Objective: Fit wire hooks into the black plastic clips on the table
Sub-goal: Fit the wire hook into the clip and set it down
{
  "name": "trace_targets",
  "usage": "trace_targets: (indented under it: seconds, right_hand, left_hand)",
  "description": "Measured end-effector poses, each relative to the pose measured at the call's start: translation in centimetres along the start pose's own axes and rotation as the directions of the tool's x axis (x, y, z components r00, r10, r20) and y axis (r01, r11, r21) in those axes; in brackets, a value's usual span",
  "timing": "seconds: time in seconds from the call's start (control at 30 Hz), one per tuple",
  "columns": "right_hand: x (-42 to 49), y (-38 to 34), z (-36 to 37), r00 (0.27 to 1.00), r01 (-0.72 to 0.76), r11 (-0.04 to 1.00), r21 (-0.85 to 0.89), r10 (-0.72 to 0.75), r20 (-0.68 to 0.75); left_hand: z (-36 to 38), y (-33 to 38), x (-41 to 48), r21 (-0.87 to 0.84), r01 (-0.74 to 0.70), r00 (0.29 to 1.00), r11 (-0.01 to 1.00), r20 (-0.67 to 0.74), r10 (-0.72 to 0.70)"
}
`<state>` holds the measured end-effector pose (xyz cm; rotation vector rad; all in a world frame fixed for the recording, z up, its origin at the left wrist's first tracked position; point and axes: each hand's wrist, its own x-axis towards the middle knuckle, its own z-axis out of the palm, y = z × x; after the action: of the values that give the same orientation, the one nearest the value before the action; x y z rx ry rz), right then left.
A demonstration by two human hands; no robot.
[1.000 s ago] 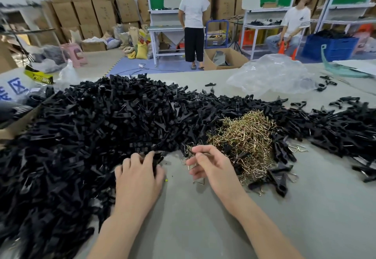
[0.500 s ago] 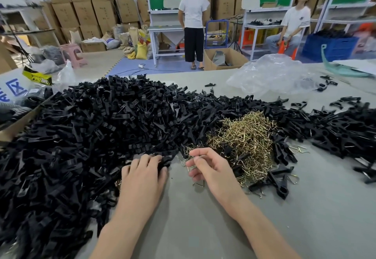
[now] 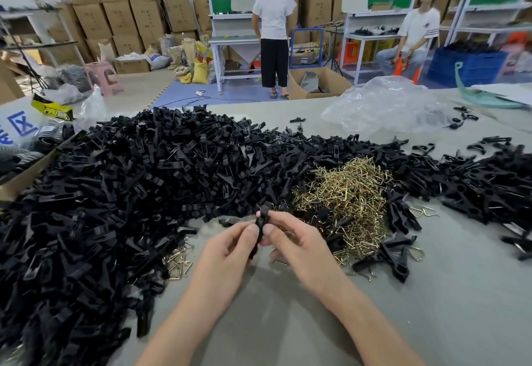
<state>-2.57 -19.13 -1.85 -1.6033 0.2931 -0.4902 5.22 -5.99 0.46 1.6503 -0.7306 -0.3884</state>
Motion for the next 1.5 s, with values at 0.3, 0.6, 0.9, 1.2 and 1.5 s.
trace_targets:
  seconds: [0.3, 0.6, 0.9, 1.2, 1.5]
  right_hand:
    - [0.2, -0.1, -0.9, 0.993, 0.039, 0.965, 0.261, -0.009, -0.114]
    - [0.1, 0.4, -0.7, 0.998, -0.033, 0.968, 0.249, 0.044, -0.038]
    - [-0.4, 0.4, -0.3, 0.997, 0.048, 0.965, -0.260, -0.063, -0.049]
    - [-0.5, 0.0, -0.4, 0.991, 0.028, 0.999, -0.020, -0.030, -0.132]
    - [-0.5, -0.5, -0.6, 0.990, 0.014, 0.996, 0.085, -0.001, -0.141]
  left_hand:
    - [0.2, -0.5, 0.4, -0.262, 0.113, 0.991, 0.958, -0.043, -0.129]
    - [-0.8, -0.7, 0.6, -0.357, 0.100, 0.990, 0.929, -0.063, -0.130]
    - [-0.7, -1.1, 0.1, 0.051, -0.128, 0.980, 0.991, -0.150, 0.134]
    - [0.1, -1.3, 0.3, 0.042, -0.074, 0.993, 0.996, -0.091, 0.078]
    - [0.6, -1.9, 0.6, -0.408, 0.102, 0.985, 0.907, -0.088, -0.150]
